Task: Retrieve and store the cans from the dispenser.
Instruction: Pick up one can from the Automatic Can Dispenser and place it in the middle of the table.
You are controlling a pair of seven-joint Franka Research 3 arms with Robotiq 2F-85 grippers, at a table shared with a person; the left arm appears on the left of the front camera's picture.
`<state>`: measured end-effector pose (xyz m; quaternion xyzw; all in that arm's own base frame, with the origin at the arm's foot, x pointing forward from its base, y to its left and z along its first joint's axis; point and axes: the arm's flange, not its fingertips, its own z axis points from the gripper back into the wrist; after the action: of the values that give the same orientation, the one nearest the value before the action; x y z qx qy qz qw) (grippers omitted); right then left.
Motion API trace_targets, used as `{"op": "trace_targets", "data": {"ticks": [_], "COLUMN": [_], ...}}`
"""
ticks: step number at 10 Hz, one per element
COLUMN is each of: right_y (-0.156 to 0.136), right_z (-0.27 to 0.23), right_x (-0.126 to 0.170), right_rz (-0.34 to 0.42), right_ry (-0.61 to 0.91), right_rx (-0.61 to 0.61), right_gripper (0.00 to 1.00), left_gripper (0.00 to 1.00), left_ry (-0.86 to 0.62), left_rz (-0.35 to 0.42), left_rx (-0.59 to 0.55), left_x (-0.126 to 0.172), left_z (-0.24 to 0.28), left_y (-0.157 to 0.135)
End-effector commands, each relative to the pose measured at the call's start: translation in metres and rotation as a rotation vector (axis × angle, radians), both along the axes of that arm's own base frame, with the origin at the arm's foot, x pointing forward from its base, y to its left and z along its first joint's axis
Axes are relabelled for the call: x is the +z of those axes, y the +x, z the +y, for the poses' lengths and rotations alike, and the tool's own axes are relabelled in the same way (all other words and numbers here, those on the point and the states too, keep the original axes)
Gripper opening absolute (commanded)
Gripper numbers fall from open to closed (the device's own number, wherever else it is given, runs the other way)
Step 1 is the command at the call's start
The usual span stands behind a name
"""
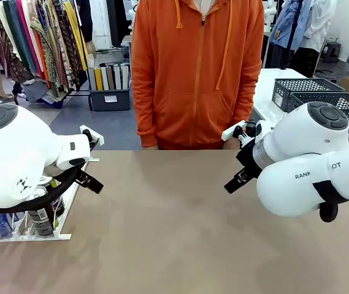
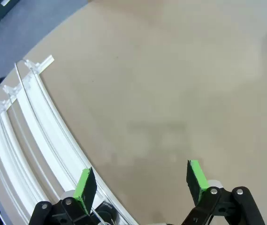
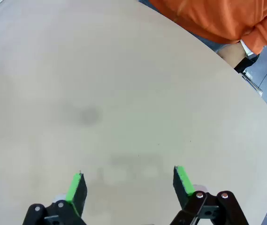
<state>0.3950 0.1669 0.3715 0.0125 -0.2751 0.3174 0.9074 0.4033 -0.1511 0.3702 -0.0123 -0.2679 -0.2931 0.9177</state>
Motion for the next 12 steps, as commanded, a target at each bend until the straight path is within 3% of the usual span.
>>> {"op": "trace_targets", "data": {"ticks": [1, 12], "right_y": [0.0000, 0.0000], "right_z": [0.0000, 0.0000], "right_x": [0.0000, 0.0000], "right_rz": [0.000, 0.000], "right_ry": [0.000, 0.000], "right_rx": [0.000, 0.000], "right_gripper": [1.00, 1.00], "left_gripper": [1.00, 1.00], "left_ry": [0.000, 0.000], "left_rz": [0.000, 0.000], "left_rx": [0.000, 0.000], "left_x": [0.0002, 0.0002], "left_z": [0.0000, 0.0000], "left_y": [0.0000, 0.0000]}}
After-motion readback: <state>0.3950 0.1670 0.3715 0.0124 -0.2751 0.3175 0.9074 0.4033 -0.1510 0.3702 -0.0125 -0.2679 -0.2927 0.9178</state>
